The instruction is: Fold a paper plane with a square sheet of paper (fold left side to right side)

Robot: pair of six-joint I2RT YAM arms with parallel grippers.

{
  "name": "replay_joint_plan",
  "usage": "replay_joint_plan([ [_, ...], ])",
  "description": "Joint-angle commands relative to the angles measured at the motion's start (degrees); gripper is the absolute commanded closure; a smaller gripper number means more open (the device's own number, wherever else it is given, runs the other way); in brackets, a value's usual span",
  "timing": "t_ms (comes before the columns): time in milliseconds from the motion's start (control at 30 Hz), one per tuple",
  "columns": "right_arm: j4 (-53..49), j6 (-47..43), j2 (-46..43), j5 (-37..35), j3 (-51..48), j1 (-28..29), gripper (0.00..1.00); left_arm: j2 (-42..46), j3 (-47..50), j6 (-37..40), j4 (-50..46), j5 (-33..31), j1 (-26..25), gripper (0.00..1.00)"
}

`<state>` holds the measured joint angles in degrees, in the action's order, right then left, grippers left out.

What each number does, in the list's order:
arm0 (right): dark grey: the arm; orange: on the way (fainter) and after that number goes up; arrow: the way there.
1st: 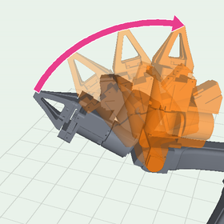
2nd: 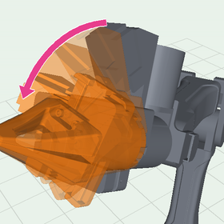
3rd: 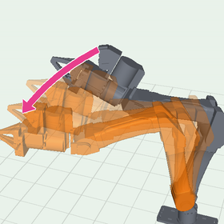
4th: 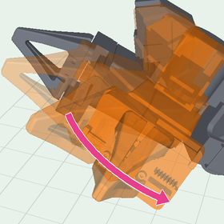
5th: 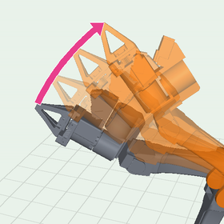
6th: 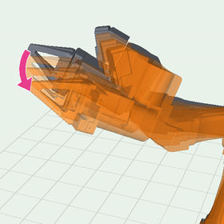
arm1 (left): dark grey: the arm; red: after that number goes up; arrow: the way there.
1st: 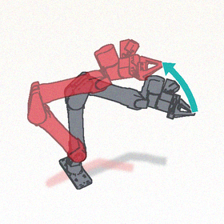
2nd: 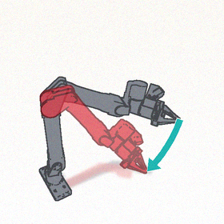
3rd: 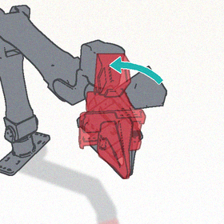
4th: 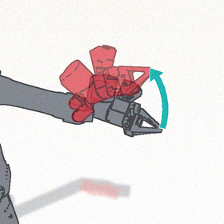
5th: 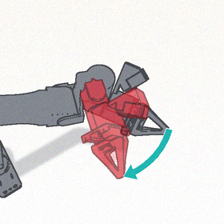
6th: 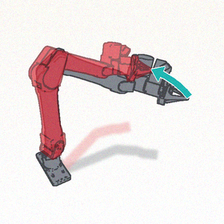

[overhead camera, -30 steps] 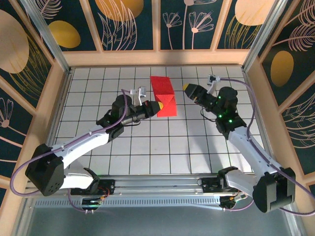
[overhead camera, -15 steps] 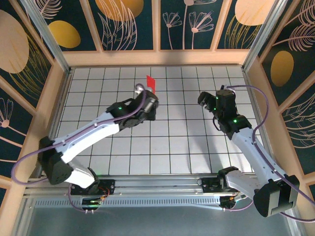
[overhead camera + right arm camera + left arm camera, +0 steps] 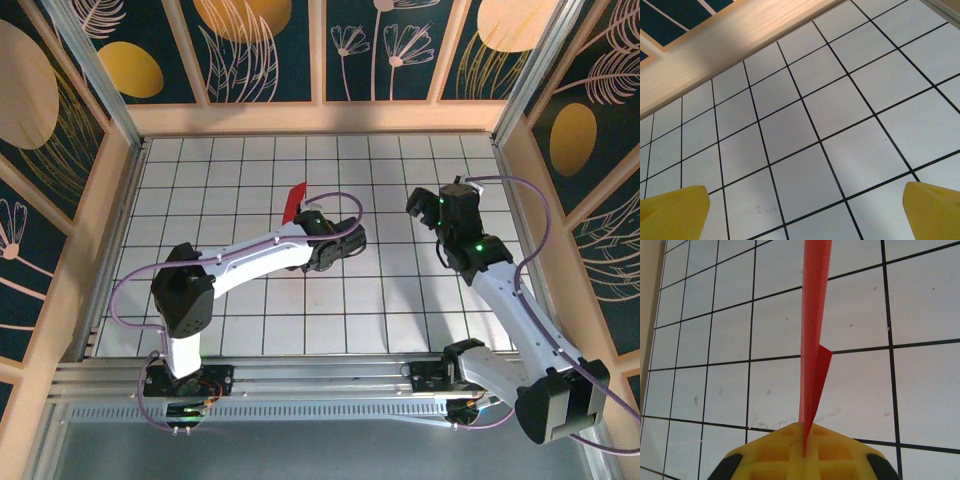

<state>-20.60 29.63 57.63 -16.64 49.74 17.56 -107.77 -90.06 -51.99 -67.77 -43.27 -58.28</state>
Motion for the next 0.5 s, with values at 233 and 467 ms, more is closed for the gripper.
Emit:
replay_joint_plan([
  [233, -0.19, 1.19, -2.99, 2.29, -3.13, -0.51, 0.01, -8.63, 0.59, -0.86, 2.91, 8.19, -0.12, 1.00],
  [467, -0.23, 0.43, -2.29, 4.98, -2.37, -0.51, 0.01, -12.24, -1.61, 0.33, 6.20, 16.18, -0.08, 1.00],
])
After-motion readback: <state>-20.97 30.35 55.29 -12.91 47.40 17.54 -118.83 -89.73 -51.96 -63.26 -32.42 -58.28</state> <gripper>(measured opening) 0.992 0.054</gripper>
